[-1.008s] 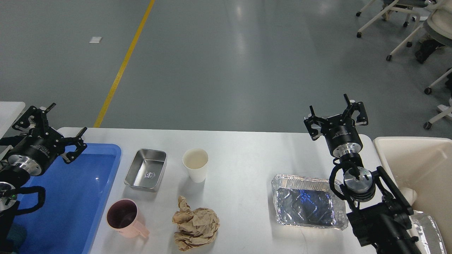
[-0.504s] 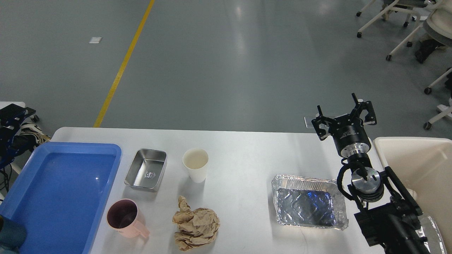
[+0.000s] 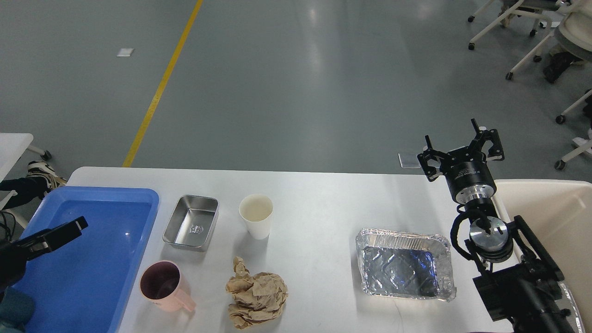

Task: Tidy desktop
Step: 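Move the left gripper down to the pink mug handle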

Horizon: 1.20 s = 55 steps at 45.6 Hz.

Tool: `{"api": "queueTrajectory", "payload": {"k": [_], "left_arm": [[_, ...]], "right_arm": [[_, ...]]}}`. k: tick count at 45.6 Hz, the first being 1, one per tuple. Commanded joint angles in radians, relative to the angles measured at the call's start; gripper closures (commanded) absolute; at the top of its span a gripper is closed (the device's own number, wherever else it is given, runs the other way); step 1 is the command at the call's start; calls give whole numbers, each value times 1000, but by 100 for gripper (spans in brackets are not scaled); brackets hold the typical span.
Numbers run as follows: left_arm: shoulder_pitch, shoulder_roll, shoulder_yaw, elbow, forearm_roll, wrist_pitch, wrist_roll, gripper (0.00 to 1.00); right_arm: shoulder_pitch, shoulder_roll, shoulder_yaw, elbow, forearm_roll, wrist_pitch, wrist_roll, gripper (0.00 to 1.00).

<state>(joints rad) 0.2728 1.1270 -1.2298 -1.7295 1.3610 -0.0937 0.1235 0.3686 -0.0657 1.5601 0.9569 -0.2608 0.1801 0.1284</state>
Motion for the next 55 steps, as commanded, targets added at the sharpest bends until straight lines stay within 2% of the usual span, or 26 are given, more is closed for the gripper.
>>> {"api": "queueTrajectory", "payload": {"k": [1,13,35,38,44,50,55], "left_arm": [[12,2,0,-21,15,0,-7,3],[78,17,1,-24,18,-1,-7,3],[101,8,7,-27,12,-18,-8,3],[101,5,9,-24,12,-18,-15,2],[100,1,12,-21,12,-32,-56,2],[77,-4,18,18,12,-78,-73,3],[-18,-48,90,27,20,-116,-71,3]], "right_arm": [[-2,-2,0,0,-2,-1,0,0],[-8,-16,0,0,-3,-1,0,0],[-13,-31,0,-1,-3,-1,2,0],[-14,-31,-2,-1,-3,-1,2,0],[-20,-31,0,-1,-3,-1,2,0],[-26,-35,0,-1,-3,-1,2,0],[-26,-35,0,-1,-3,-1,2,0]]}}
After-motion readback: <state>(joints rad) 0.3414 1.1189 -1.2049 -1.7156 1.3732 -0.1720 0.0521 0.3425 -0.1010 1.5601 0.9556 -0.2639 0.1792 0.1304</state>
